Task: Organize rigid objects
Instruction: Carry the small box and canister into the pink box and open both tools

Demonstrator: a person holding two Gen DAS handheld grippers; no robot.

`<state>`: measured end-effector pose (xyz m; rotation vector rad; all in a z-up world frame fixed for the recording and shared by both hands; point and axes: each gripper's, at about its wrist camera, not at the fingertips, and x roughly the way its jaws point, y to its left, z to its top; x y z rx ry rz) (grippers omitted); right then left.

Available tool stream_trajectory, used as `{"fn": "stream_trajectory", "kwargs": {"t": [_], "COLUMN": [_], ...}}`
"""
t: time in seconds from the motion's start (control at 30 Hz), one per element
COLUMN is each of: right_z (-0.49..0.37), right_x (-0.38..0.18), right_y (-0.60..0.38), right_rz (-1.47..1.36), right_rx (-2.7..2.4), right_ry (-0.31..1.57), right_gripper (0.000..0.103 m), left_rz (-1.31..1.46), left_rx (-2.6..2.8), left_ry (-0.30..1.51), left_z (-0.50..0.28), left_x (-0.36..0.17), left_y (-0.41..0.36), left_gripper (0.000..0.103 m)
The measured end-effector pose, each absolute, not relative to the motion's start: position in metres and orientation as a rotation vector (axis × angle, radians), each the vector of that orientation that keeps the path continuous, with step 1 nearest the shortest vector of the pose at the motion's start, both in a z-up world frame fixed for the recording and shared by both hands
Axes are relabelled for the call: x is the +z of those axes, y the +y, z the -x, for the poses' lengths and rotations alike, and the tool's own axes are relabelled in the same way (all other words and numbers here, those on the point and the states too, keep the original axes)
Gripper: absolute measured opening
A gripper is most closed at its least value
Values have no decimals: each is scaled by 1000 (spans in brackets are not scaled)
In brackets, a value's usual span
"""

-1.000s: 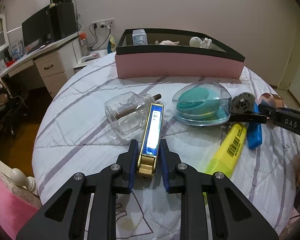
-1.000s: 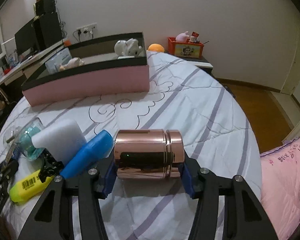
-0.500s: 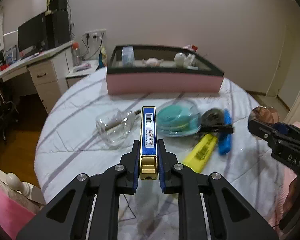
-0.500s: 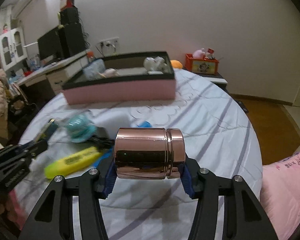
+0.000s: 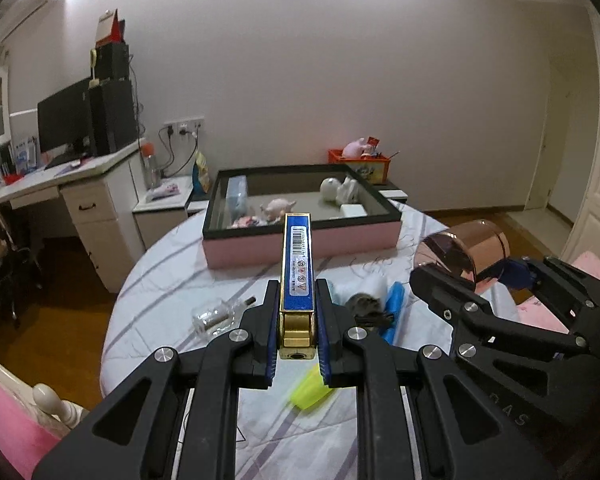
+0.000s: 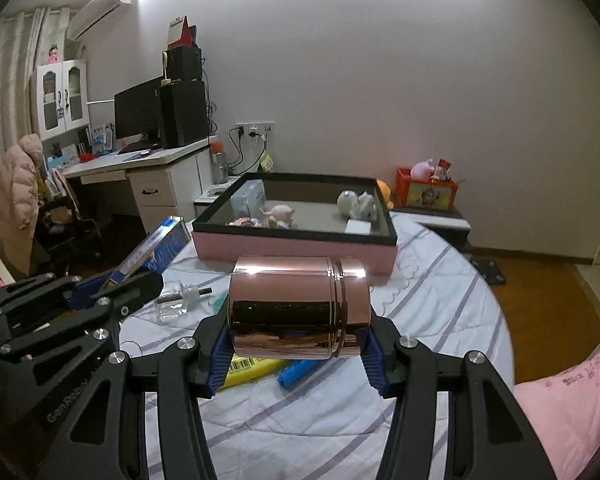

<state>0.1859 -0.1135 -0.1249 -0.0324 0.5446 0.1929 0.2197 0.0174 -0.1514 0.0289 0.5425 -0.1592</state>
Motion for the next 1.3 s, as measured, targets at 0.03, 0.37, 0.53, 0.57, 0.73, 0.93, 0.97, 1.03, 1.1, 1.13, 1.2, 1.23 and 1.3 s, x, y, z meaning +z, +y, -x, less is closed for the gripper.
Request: {"fn": "stream_trajectory", "kwargs": {"t": [0.03, 0.37, 0.53, 0.57, 0.73, 0.93, 0.97, 1.03, 1.1, 1.13, 1.2, 1.23, 1.3], "right_z": [-184, -167, -159, -157, -151, -149, -150, -153, -157, -160, -166, -169, -177], "right_x": [-122, -92, -71, -66, -45, -30, -29, -27, -27, -27, -27, -29, -30], "right_y": [-114, -118, -119, -118, -115, -110, -109, -108, -106, -106, -103, -103, -103], "right_rz": [28, 34, 44, 47, 54, 56, 55, 55, 57, 57, 59, 62, 66], "right_rx": [192, 150, 138, 133, 134, 138, 140, 145, 148, 151, 154, 152, 152], "right_ry": [533, 446, 374, 356, 282, 230, 226, 224, 221, 224, 228, 231, 239], "right_gripper": [55, 55, 55, 55, 55, 55, 55, 55, 55, 55, 55, 55, 55], "left_rz": [-33, -54, -67, -69, -86, -107, -108, -116, -119, -119, -128, -133, -141], "left_rx": [-157, -130, -101, -96, -69, -36, -33, -26, -22, -20, -13, -9, -9], "left_ry": [528, 420, 334, 316, 245, 202, 200, 199, 203, 204, 211, 214, 228], "left_z": [-218, -200, -187, -185, -175, -173, -174, -178, -182, -183, -192, -196, -209], "left_x": [-147, -113, -92, -87, -68, -54, -53, -53, -53, -53, -54, -55, -57], "left_y": [16, 6, 5, 5, 4, 6, 6, 7, 7, 6, 7, 7, 7], "left_gripper": [15, 15, 15, 15, 15, 15, 15, 15, 15, 15, 15, 15, 15]}}
